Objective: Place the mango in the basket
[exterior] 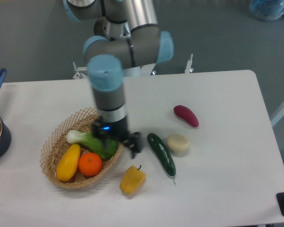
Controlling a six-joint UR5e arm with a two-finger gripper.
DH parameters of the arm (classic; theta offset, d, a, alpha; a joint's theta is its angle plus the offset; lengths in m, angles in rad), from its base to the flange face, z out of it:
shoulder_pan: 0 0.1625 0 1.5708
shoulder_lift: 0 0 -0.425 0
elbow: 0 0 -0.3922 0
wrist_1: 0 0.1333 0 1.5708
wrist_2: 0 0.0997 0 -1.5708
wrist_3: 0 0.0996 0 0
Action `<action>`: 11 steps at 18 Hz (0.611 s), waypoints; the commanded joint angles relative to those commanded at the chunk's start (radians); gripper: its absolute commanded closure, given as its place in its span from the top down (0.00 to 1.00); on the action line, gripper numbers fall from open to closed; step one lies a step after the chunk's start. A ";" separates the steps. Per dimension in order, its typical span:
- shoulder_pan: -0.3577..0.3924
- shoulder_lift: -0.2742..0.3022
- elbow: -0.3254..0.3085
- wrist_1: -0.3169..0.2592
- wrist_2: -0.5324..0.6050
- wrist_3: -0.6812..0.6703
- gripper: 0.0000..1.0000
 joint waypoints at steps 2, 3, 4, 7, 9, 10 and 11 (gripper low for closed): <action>0.075 0.015 0.011 -0.015 0.002 0.095 1.00; 0.103 0.025 0.008 -0.025 0.002 0.138 1.00; 0.131 0.041 0.005 -0.032 0.002 0.180 1.00; 0.224 0.081 -0.001 -0.060 0.003 0.254 1.00; 0.279 0.104 -0.001 -0.092 0.002 0.310 1.00; 0.301 0.113 -0.001 -0.101 0.003 0.349 1.00; 0.318 0.123 -0.006 -0.109 0.003 0.384 1.00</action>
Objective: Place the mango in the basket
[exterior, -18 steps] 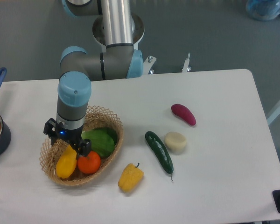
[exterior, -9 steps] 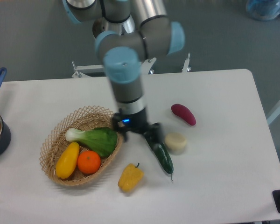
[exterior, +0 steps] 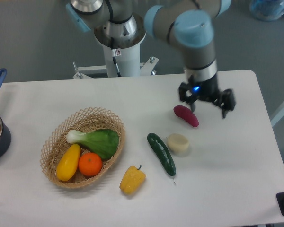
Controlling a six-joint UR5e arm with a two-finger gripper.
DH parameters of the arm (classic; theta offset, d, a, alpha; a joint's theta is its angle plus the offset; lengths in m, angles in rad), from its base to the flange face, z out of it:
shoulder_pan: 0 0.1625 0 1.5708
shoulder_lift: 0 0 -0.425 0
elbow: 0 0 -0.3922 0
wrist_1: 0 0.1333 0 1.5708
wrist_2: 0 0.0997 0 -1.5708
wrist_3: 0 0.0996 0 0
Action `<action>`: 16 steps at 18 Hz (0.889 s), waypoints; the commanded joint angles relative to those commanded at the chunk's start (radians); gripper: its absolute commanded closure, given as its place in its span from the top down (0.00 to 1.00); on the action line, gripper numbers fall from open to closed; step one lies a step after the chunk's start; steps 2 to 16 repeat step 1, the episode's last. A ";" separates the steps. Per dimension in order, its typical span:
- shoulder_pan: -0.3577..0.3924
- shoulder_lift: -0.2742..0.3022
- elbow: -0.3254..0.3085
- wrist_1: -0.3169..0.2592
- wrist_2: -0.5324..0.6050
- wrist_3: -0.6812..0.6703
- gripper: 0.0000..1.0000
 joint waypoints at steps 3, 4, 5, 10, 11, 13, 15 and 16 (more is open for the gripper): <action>0.018 0.011 0.000 -0.009 -0.002 0.026 1.00; 0.018 0.011 0.000 -0.009 -0.002 0.026 1.00; 0.018 0.011 0.000 -0.009 -0.002 0.026 1.00; 0.018 0.011 0.000 -0.009 -0.002 0.026 1.00; 0.018 0.011 0.000 -0.009 -0.002 0.026 1.00; 0.018 0.011 0.000 -0.009 -0.002 0.026 1.00; 0.018 0.011 0.000 -0.009 -0.002 0.026 1.00; 0.018 0.011 0.000 -0.009 -0.002 0.026 1.00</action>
